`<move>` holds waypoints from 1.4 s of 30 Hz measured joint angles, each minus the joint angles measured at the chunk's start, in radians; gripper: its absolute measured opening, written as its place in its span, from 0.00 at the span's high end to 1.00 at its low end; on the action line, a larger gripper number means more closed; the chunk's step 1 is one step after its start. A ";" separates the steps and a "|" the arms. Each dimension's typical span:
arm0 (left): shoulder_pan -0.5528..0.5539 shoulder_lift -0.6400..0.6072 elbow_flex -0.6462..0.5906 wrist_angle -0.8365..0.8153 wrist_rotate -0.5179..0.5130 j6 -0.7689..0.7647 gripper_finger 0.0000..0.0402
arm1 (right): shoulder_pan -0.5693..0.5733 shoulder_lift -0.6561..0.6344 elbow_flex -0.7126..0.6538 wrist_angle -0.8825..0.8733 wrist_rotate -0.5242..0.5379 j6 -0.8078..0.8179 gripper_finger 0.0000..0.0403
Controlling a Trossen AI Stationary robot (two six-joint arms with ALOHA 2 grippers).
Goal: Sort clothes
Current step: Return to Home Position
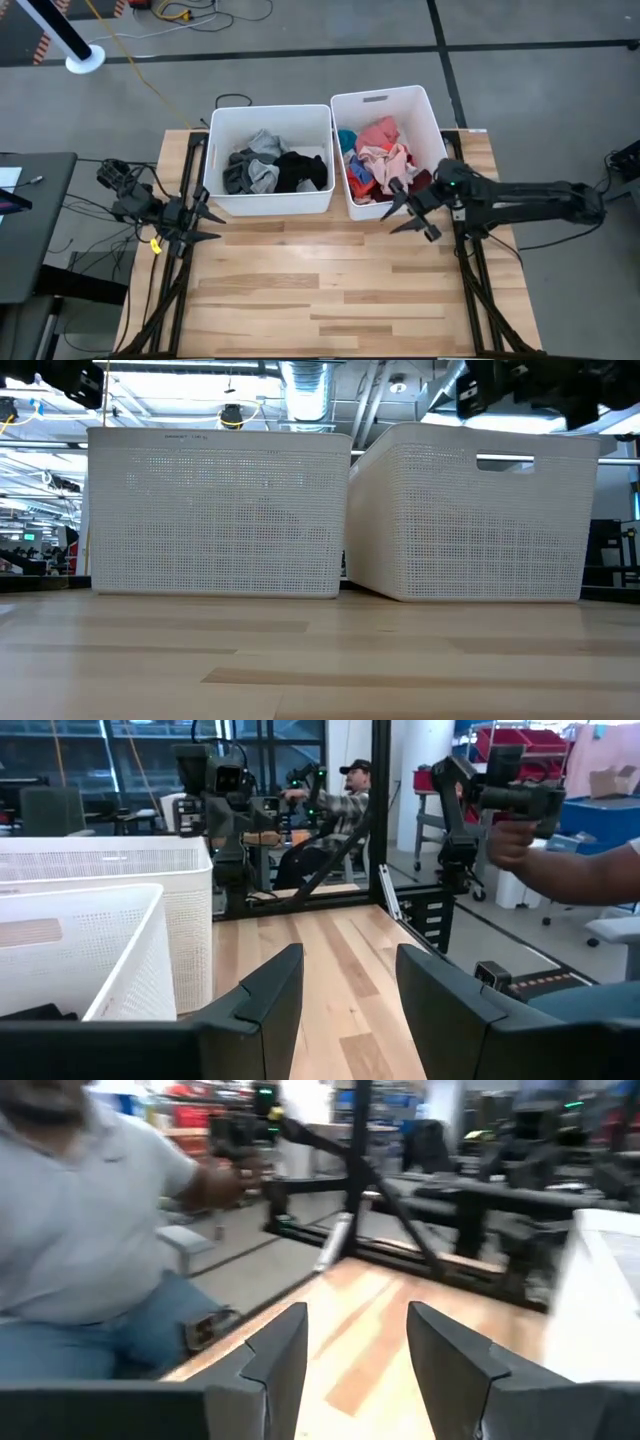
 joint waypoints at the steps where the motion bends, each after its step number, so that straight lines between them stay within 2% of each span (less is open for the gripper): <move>1: 0.000 0.000 0.000 -0.005 0.000 0.001 0.61 | -0.001 0.017 0.000 0.022 -0.032 0.011 0.54; 3: 0.000 0.000 0.000 -0.010 0.000 0.000 0.61 | 0.006 0.044 0.000 0.093 -0.091 0.054 0.55; 5: 0.000 0.000 0.000 -0.015 0.000 -0.002 0.61 | 0.030 0.055 0.000 0.125 -0.107 0.090 0.55; 11: 0.000 0.000 0.000 -0.041 -0.001 -0.026 0.61 | 0.136 0.040 0.000 0.039 -0.103 0.101 0.55; 23: 0.000 0.000 -0.009 -0.028 -0.031 -0.033 0.61 | 0.330 0.022 -0.012 -0.111 0.126 0.077 0.55; 34: 0.000 0.000 -0.034 0.001 -0.002 -0.056 0.61 | 0.431 -0.018 -0.234 0.218 0.263 0.169 0.57; 42: 0.000 -0.001 -0.049 0.027 0.080 -0.088 0.61 | 0.393 -0.024 -0.403 0.435 0.296 0.235 0.59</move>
